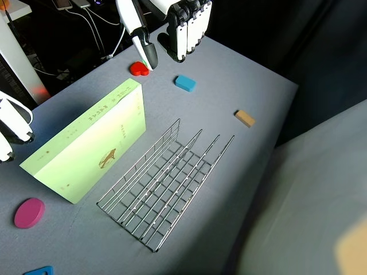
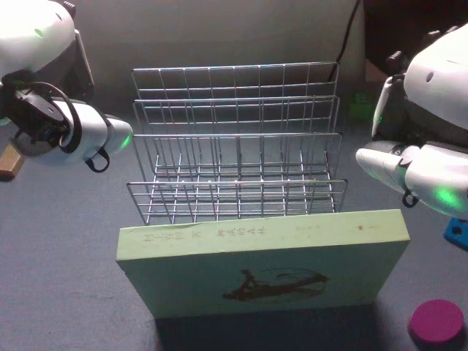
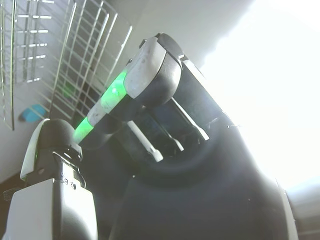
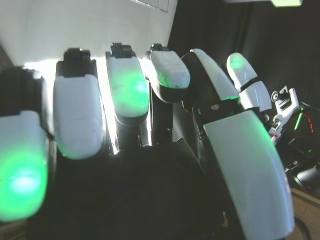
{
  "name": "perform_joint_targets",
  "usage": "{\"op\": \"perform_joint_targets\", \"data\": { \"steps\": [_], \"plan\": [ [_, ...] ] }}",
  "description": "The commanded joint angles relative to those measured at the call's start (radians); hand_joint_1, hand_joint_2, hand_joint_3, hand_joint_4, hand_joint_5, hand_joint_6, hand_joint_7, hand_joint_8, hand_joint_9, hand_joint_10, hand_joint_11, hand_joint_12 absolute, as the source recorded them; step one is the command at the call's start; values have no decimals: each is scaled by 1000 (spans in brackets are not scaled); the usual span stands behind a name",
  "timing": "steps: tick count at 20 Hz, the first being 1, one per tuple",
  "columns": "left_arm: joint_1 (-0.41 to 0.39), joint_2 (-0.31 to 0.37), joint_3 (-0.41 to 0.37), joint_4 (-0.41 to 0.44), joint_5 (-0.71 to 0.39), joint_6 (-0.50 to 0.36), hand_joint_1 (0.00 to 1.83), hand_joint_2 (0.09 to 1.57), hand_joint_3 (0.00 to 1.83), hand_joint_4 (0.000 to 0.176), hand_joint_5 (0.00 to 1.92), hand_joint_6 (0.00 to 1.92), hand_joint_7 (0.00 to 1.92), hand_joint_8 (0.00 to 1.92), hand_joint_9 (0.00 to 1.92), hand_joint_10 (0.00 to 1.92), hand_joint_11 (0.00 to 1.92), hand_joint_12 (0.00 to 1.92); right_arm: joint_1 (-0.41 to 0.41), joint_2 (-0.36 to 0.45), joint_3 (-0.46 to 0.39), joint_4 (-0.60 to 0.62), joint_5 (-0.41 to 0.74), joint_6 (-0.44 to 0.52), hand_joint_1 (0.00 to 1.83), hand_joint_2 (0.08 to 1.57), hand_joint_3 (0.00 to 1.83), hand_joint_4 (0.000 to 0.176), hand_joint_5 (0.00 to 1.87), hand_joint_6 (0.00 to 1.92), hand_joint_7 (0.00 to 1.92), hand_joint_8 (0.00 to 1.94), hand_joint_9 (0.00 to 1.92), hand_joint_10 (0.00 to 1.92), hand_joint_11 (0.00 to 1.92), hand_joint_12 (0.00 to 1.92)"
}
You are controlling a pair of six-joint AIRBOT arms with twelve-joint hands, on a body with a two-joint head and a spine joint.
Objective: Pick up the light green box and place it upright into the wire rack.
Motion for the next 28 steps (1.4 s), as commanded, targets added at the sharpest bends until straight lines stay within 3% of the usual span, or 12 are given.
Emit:
{"op": "perform_joint_targets", "data": {
  "steps": [1,7,10,13,16,19,21,25,28],
  "plan": [
    [-7,-3,-4,88,-7,1,297,1138,40,88,308,23,182,9,203,22,1,658,24,-4,-3,-57,-5,3,19,1128,50,92,139,19,122,16,89,20,0,608],
    [-5,-3,-1,87,-8,8,292,1159,0,86,342,3,225,5,225,5,13,724,38,-14,-3,-53,-19,-1,42,1145,5,89,154,2,134,1,110,5,0,602],
    [8,2,23,87,-53,33,278,1166,2,87,348,4,228,4,246,10,24,735,89,-44,-2,80,-51,-113,60,1140,0,85,155,1,129,0,105,1,0,543],
    [26,18,43,87,-90,55,261,1171,3,86,349,3,230,3,253,9,22,738,116,-83,0,128,-73,-143,258,1082,0,78,138,2,120,1,91,1,0,513],
    [36,39,67,105,-130,82,259,1173,3,85,336,1,222,2,240,2,1,709,146,-164,3,151,-143,-167,553,986,0,74,105,0,84,0,55,0,0,482],
    [36,64,83,107,-154,124,260,1174,1,84,334,0,221,1,240,0,0,725,147,-276,40,215,-226,-211,685,961,0,76,55,0,48,0,30,0,0,399],
    [27,73,92,107,-163,169,259,1175,1,83,334,0,221,0,240,0,0,714,151,-352,80,319,-282,-283,728,952,0,76,53,0,43,0,29,0,0,398],
    [-1,85,99,107,-164,285,260,1175,0,84,329,0,221,0,239,0,0,701,159,-430,135,449,-267,-295,789,964,0,78,39,0,30,0,17,0,0,320],
    [-11,96,104,105,-164,306,265,1172,0,85,340,3,234,3,254,4,7,713,163,-475,165,520,-274,-312,809,964,0,78,63,6,13,1,0,0,0,280]
  ]
}}
